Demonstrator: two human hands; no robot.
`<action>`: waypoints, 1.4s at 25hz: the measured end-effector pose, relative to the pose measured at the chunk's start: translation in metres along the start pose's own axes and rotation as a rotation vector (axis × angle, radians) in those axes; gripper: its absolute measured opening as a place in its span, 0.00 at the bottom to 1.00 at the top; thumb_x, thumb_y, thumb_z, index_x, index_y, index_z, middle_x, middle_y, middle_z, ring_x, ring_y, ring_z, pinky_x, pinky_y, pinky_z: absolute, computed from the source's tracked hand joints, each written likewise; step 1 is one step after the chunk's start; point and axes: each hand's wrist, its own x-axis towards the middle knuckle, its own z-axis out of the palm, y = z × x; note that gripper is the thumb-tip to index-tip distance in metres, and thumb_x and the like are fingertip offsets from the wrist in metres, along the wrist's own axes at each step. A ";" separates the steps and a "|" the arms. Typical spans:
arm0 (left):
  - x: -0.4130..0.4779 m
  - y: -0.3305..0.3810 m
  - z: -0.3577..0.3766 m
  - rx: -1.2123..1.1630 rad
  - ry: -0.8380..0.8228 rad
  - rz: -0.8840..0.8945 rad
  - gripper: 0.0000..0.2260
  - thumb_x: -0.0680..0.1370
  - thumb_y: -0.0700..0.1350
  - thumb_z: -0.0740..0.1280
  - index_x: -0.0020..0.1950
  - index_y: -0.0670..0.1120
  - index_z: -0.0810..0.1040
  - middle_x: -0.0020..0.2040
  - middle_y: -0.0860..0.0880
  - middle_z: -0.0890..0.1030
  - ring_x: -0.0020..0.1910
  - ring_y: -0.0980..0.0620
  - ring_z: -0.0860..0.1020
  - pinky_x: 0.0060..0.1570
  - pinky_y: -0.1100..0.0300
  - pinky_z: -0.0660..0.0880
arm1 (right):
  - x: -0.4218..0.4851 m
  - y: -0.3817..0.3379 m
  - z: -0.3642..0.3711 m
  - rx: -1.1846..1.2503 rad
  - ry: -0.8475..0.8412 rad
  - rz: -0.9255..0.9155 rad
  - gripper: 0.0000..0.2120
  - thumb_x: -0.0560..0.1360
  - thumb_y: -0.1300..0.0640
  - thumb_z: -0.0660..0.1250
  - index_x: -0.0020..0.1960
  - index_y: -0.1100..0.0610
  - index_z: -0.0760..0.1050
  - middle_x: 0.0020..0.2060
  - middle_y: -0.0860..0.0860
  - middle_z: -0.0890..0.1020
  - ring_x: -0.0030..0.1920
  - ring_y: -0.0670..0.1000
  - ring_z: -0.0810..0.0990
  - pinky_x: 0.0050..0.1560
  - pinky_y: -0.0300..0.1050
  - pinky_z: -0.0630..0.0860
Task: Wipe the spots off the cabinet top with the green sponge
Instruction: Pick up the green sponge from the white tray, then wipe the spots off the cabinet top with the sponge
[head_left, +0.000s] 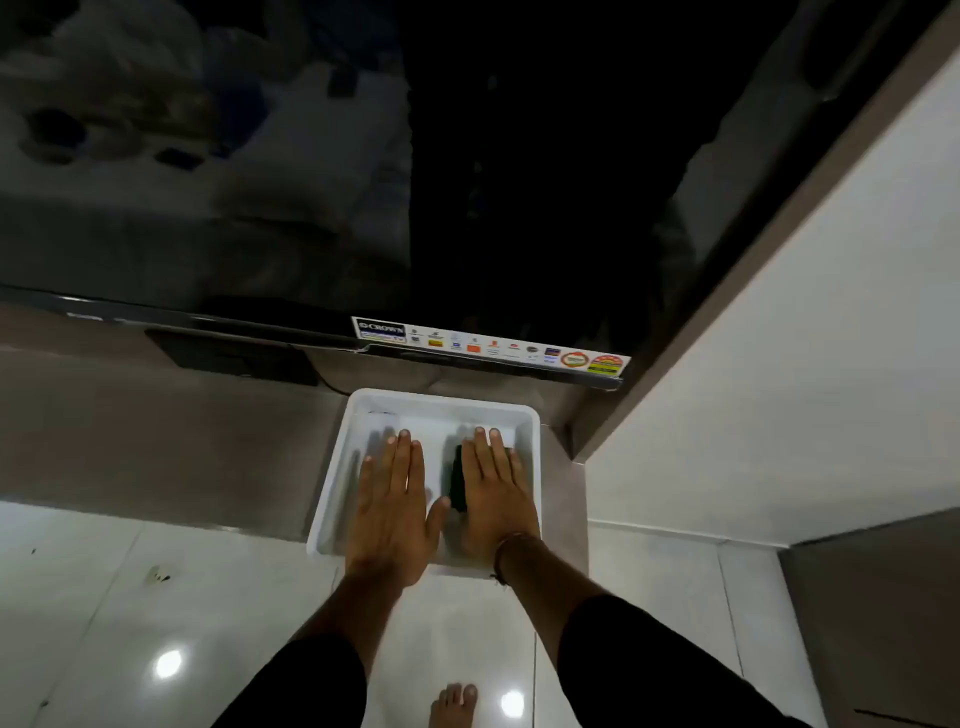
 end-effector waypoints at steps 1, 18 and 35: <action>0.005 -0.005 0.004 -0.035 0.022 -0.009 0.36 0.84 0.64 0.43 0.83 0.41 0.40 0.84 0.39 0.39 0.82 0.39 0.37 0.82 0.40 0.45 | 0.007 -0.002 0.007 -0.020 -0.035 0.025 0.42 0.80 0.44 0.63 0.81 0.55 0.40 0.82 0.53 0.42 0.81 0.58 0.40 0.79 0.57 0.41; -0.008 0.127 -0.082 -0.083 0.009 0.375 0.35 0.84 0.61 0.45 0.76 0.36 0.71 0.75 0.33 0.72 0.76 0.33 0.69 0.77 0.42 0.52 | -0.133 0.082 -0.127 -0.160 0.225 0.074 0.18 0.70 0.53 0.68 0.59 0.51 0.84 0.60 0.47 0.85 0.64 0.53 0.81 0.76 0.48 0.58; -0.267 0.747 -0.042 -0.042 0.016 1.486 0.44 0.81 0.66 0.34 0.77 0.38 0.70 0.78 0.40 0.67 0.83 0.45 0.51 0.76 0.50 0.39 | -0.675 0.480 -0.199 -0.045 0.470 1.297 0.39 0.78 0.66 0.62 0.82 0.53 0.45 0.82 0.51 0.50 0.82 0.57 0.43 0.79 0.53 0.40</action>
